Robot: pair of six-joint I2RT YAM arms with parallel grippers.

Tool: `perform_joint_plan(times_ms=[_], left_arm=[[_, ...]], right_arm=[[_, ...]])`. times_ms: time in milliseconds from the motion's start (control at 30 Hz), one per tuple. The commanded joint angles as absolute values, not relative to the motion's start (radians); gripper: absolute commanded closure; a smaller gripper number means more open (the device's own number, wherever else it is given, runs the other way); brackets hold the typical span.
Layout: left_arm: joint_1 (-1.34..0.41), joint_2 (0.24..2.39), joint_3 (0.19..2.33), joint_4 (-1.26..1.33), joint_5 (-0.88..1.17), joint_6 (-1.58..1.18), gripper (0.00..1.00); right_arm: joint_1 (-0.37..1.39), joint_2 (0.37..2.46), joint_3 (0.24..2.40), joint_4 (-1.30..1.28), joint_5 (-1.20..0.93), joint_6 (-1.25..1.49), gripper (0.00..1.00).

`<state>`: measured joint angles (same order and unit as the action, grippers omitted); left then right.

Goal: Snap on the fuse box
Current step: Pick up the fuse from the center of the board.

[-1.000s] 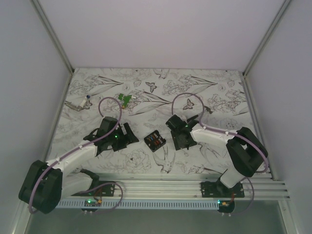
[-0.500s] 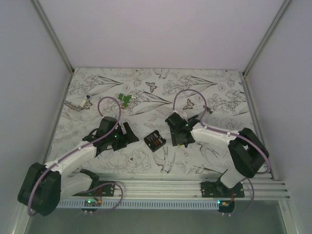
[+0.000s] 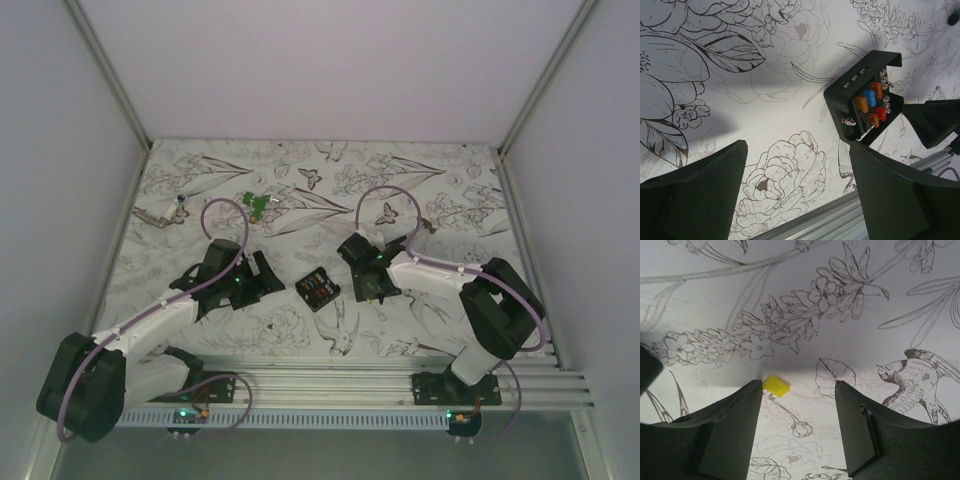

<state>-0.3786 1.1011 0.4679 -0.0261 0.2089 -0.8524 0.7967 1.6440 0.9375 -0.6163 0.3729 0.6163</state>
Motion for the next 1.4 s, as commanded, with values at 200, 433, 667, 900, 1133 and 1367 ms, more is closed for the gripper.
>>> perform_joint_plan(times_ms=[200,433,667,900,1133,1367], left_arm=[[-0.375,1.113,0.466,-0.033,0.218,-0.853,0.13],[-0.376,1.107,0.463,-0.031,0.222,-0.856,0.13],[-0.376,1.083,0.447,-0.032,0.226,-0.857,0.13],[-0.376,1.089,0.453,-0.031,0.229,-0.856,0.13],[-0.376,1.085,0.451,-0.031,0.232,-0.857,0.13],[-0.377,1.087,0.452,-0.032,0.235,-0.859,0.13]], right_arm=[[0.807,1.574,0.863,-0.698,0.371,0.643,0.34],[0.799,1.559,0.919,-0.610,0.259,0.535,0.36],[0.768,1.611,0.955,-0.611,0.210,0.453,0.46],[0.749,1.633,0.974,-0.614,0.180,0.391,0.52],[0.733,1.654,0.981,-0.608,0.156,0.331,0.55],[0.729,1.684,0.985,-0.597,0.130,0.290,0.60]])
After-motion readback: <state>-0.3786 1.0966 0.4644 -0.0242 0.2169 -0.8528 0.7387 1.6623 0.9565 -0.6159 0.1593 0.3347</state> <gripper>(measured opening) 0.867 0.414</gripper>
